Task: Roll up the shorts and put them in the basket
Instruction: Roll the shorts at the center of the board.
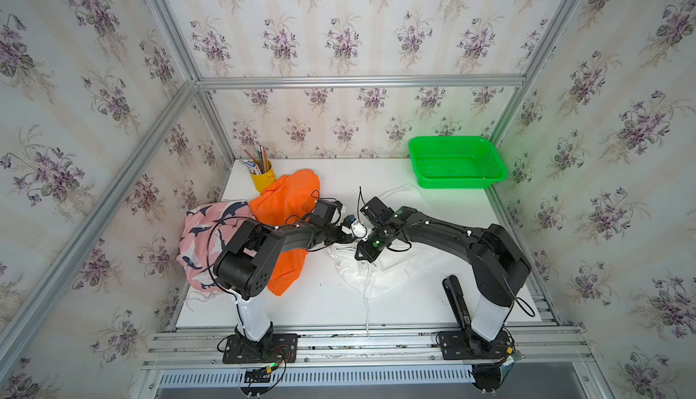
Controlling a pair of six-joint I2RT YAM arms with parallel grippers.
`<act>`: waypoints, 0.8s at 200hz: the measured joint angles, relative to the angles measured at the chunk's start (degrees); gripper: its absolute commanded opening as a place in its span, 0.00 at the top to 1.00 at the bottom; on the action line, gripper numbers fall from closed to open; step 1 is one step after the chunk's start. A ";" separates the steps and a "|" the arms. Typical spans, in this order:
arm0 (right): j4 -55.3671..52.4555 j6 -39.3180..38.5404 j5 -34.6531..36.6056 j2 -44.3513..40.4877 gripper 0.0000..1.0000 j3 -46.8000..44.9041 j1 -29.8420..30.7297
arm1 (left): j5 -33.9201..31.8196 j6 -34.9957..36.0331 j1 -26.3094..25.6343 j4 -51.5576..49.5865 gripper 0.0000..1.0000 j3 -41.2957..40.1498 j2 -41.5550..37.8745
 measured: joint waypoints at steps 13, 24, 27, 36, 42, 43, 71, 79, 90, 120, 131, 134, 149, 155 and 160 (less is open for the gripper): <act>0.66 1.27 -1.55 0.85 1.00 -0.48 0.00 | -1.14 -0.31 0.20 0.79 0.46 -0.79 -0.92; 2.93 2.69 -3.89 0.81 1.00 -2.40 0.04 | -2.29 -0.35 0.87 0.15 0.41 -1.84 -2.49; 3.65 3.28 -4.39 0.74 1.00 -3.04 0.04 | -2.75 -0.33 1.09 -0.15 0.40 -2.08 -2.89; 6.29 5.49 -6.71 0.66 1.00 -5.90 0.20 | -3.74 -0.22 1.77 -1.60 0.37 -2.95 -4.46; 8.20 7.28 -8.15 0.55 1.00 -8.00 0.22 | -4.52 -0.17 2.16 -3.17 0.35 -3.45 -5.75; 8.39 7.54 -8.35 0.52 1.00 -8.28 0.22 | -4.63 -0.13 2.23 -3.41 0.35 -3.52 -5.97; 17.07 15.45 -13.81 -1.22 1.00 -16.24 0.13 | -9.70 2.64 3.06 -13.42 0.31 -4.94 -12.90; 18.86 17.09 -14.60 -1.55 1.00 -17.66 0.15 | -10.88 3.61 3.26 -16.09 0.31 -4.90 -15.02; 20.76 19.21 -15.54 -1.81 1.00 -19.04 0.22 | -12.17 4.74 3.37 -19.10 0.31 -4.68 -17.59; 22.47 21.84 -15.96 -1.79 1.00 -19.54 0.22 | -13.00 7.48 3.28 -27.26 0.30 -4.39 -25.20; 21.94 22.08 -15.72 -1.49 1.00 -18.80 0.24 | -12.76 8.28 3.06 -30.05 0.30 -4.39 -28.06; 21.79 22.08 -15.61 -1.42 1.00 -18.58 0.24 | -12.61 8.39 2.99 -30.77 0.30 -4.39 -28.89; 20.41 21.75 -14.73 -1.01 1.00 -16.81 0.24 | -11.72 9.25 2.14 -33.88 0.30 -4.17 -31.34; 19.56 21.38 -14.21 -0.79 0.99 -15.91 0.33 | -11.43 9.53 1.42 -35.26 0.30 -4.09 -32.04; 18.71 20.74 -13.81 -0.52 0.99 -15.04 0.33 | -11.21 9.73 0.79 -36.26 0.30 -4.02 -32.46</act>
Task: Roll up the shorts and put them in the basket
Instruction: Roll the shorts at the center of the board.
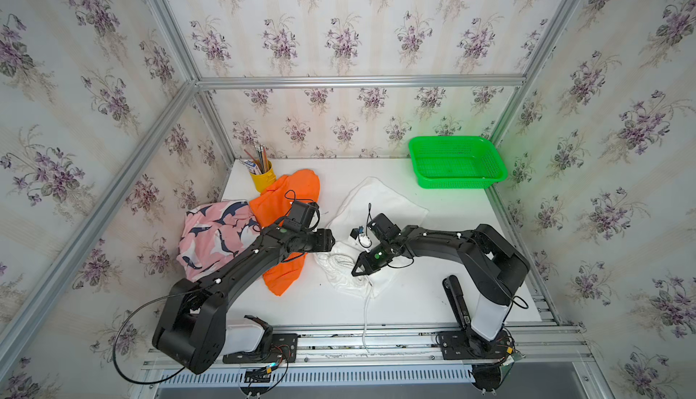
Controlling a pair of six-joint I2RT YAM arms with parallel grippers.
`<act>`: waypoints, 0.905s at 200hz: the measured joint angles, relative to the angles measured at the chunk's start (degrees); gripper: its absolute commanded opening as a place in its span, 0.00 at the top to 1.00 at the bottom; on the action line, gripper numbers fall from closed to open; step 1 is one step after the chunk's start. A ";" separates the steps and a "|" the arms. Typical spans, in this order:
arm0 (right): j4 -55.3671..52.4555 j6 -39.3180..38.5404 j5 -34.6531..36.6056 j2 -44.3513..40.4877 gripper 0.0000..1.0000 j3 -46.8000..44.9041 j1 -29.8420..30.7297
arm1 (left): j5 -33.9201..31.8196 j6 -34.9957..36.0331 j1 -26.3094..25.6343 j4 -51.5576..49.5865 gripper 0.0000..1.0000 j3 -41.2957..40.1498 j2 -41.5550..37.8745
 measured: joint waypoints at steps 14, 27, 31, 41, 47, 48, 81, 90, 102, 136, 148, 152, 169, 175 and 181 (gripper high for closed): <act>-2.56 -1.49 1.42 0.81 0.99 2.58 -0.04 | 0.92 0.31 -2.23 -2.86 0.30 0.04 -0.96; -4.87 -3.19 2.60 1.33 0.99 4.44 -0.04 | 1.29 0.44 -4.00 -4.72 0.31 -0.04 -1.36; -5.68 -3.61 2.91 1.42 0.99 4.92 -0.04 | 1.38 0.46 -4.55 -5.25 0.32 -0.13 -1.40; -7.39 -4.92 3.41 1.60 0.99 5.86 -0.02 | 1.31 0.42 -5.42 -6.21 0.35 -0.44 -1.38; -8.48 -5.81 3.80 1.62 0.99 6.40 -0.02 | 0.94 0.35 -5.79 -6.93 0.37 -0.66 -1.36; -8.61 -5.95 3.85 1.62 0.99 6.47 -0.02 | 0.85 0.35 -5.81 -6.99 0.37 -0.70 -1.36; -13.20 -9.73 4.31 1.62 0.96 8.07 -0.04 | -2.25 -0.59 -6.49 -7.93 0.43 -1.01 -0.04; -14.19 -10.82 4.07 1.62 0.93 8.04 -0.04 | -3.04 -0.74 -6.56 -8.15 0.44 -0.61 0.46; -15.17 -11.91 3.91 1.62 0.91 7.93 -0.04 | -3.87 -1.03 -6.56 -8.22 0.44 0.09 0.94; -15.47 -12.39 4.98 -0.35 0.75 6.67 -0.04 | -4.83 -1.01 -6.58 -7.45 0.44 1.81 3.28; -15.13 -12.11 6.08 -1.55 0.70 6.36 -0.02 | -4.92 -0.96 -6.58 -6.73 0.44 2.16 4.98; -14.93 -11.96 6.51 -1.95 0.68 6.32 -0.02 | -4.98 -0.96 -6.56 -6.54 0.44 2.19 5.53; -14.10 -11.30 8.26 -3.28 0.55 6.23 0.02 | -5.01 -0.81 -6.56 -5.75 0.49 2.23 8.52; -13.73 -10.54 8.85 -3.76 0.53 6.23 0.02 | -5.01 -0.81 -6.58 -5.51 0.49 2.23 9.55; -13.25 -10.54 9.38 -4.20 0.52 6.23 0.15 | -5.01 -0.81 -6.58 -5.33 0.49 2.23 10.27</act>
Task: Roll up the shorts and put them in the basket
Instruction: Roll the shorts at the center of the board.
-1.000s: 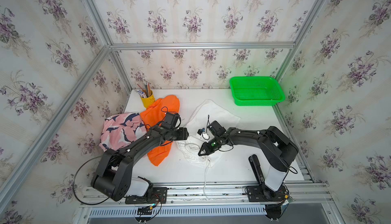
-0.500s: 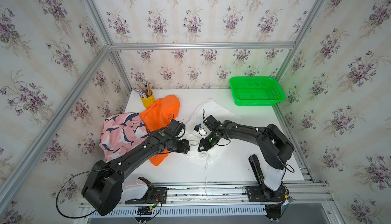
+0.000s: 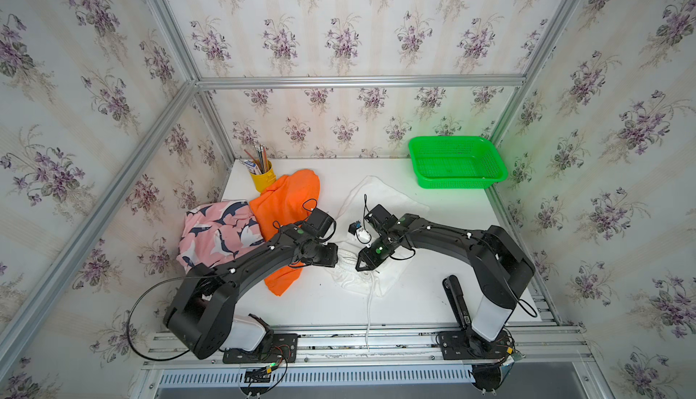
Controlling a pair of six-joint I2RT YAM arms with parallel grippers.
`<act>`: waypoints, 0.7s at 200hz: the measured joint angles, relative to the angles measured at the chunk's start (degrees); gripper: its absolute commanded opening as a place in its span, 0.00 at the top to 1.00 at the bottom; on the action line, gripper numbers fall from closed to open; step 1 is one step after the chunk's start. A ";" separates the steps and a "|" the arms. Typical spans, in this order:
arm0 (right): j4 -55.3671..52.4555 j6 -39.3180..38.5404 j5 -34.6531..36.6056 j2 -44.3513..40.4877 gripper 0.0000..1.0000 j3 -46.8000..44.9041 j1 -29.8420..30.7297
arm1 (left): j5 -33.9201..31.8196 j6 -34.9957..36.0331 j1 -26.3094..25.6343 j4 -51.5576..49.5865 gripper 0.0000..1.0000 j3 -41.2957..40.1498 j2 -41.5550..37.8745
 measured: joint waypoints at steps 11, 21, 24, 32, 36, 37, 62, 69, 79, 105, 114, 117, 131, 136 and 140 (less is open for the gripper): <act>0.87 0.09 1.31 -0.76 0.51 0.00 0.50 | 0.00 0.00 -0.02 0.44 0.49 0.07 0.81; 1.66 0.24 2.34 -1.20 0.51 0.07 1.27 | 0.00 0.00 -0.02 0.90 0.49 0.15 1.33; 1.90 0.24 2.54 -1.25 0.51 0.13 1.55 | 0.00 0.00 -0.02 1.01 0.49 0.20 1.46; 2.51 0.24 2.95 -1.25 0.51 0.28 2.14 | -0.02 0.00 -0.02 1.11 0.49 0.31 1.62; 2.89 0.24 3.19 -1.22 0.51 0.35 2.51 | -0.02 0.00 -0.02 1.14 0.49 0.37 1.66; 2.99 0.22 3.26 -1.18 0.51 0.37 2.67 | -0.02 0.00 -0.02 1.14 0.49 0.39 1.66; 4.55 0.24 4.07 0.74 0.54 1.51 4.02 | -0.24 -0.02 -0.02 1.16 0.48 0.61 1.53; 4.87 0.24 4.28 1.53 0.56 1.86 4.35 | -0.44 -0.02 -0.02 1.09 0.47 0.57 1.16; 5.31 0.24 5.01 2.45 0.58 2.16 4.79 | -0.70 -0.07 -0.02 1.11 0.47 0.39 0.31; 6.16 0.44 5.73 3.65 0.66 2.25 5.97 | -1.31 -0.59 -0.02 1.03 0.47 -0.70 -2.19; 6.27 0.46 5.88 3.76 0.74 2.23 6.43 | -1.49 -0.81 -0.02 0.96 0.46 -1.31 -3.52; 6.32 0.44 5.95 3.76 0.78 2.21 6.58 | -1.53 -0.90 -0.02 0.85 0.46 -1.49 -3.98; 6.67 0.52 6.21 3.76 0.91 2.08 7.02 | -1.77 -1.33 -0.02 0.57 0.46 -2.34 -6.49; 6.73 0.76 6.27 3.76 0.94 2.01 7.08 | -1.97 -1.55 -0.02 0.57 0.46 -2.73 -7.39; 6.73 1.11 6.34 3.76 0.96 1.99 7.17 | -2.03 -1.81 -0.02 0.52 0.46 -3.06 -8.02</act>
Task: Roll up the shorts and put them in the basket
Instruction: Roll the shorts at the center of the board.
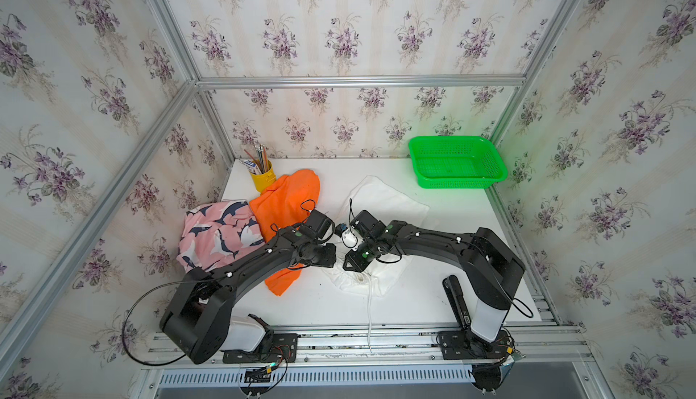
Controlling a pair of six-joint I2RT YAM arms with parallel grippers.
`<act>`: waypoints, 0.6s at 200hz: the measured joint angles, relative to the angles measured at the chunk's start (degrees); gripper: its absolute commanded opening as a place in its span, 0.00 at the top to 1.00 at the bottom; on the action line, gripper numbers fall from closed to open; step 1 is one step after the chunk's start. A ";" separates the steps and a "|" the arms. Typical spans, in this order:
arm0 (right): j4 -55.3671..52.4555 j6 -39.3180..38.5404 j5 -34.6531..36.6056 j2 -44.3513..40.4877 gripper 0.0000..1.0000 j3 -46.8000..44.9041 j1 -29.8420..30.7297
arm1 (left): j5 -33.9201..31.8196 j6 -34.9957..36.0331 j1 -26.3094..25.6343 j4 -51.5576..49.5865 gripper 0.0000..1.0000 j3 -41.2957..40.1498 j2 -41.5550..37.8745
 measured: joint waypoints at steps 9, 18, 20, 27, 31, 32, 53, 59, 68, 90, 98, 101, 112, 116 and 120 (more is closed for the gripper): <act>0.00 0.26 0.02 0.00 0.99 -0.02 0.09 | -0.26 -0.55 0.00 -0.33 0.46 -0.96 -1.97; 0.00 0.70 0.07 -0.04 1.00 0.04 0.07 | -0.50 -1.14 0.00 -0.72 0.46 -1.88 -4.00; 0.00 0.87 0.07 -0.07 1.00 0.04 0.07 | -0.52 -1.31 0.00 -0.79 0.46 -2.08 -4.37; 0.00 1.68 -0.04 -0.20 1.00 0.04 0.04 | -0.57 -1.92 0.00 -1.03 0.46 -2.84 -5.99; 0.00 2.03 -0.22 -0.33 1.00 0.04 0.04 | -0.55 -2.10 -0.02 -1.22 0.46 -3.37 -6.93; 0.00 2.03 -0.28 -0.35 1.00 0.04 0.04 | -0.55 -2.16 -0.02 -1.25 0.46 -3.45 -7.08; 0.57 3.87 -2.93 -1.57 1.00 -0.39 0.04 | -0.22 -3.52 -0.22 -2.36 0.46 -5.86 -10.71; 1.09 4.44 -4.28 -2.10 1.00 -0.79 0.11 | -0.02 -3.87 -0.33 -2.47 0.46 -6.56 -11.54; 1.73 5.14 -6.21 -2.54 1.00 -1.33 0.20 | 0.13 -4.42 -0.48 -2.47 0.43 -7.58 -12.59; 3.23 6.51 -11.76 -1.86 1.00 -2.58 0.20 | 0.61 -5.55 -0.68 -2.49 0.39 -9.70 -14.12; 3.82 6.88 -13.22 -1.05 1.00 -2.97 0.20 | 0.70 -6.19 -0.83 -2.51 0.38 -9.99 -14.34; 4.04 7.04 -13.86 -0.61 1.00 -3.08 0.20 | 0.74 -6.29 -0.87 -2.51 0.37 -10.01 -14.36; 4.59 7.89 -15.39 1.31 1.00 -3.17 0.20 | 0.81 -6.29 -1.03 -2.34 0.35 -9.94 -14.34; 4.81 7.89 -15.78 1.90 1.00 -3.17 0.20 | 0.83 -6.32 -1.09 -2.36 0.34 -9.84 -14.27; 5.05 7.93 -16.22 2.60 1.00 -3.17 0.20 | 0.90 -6.34 -1.14 -2.38 0.34 -9.70 -14.16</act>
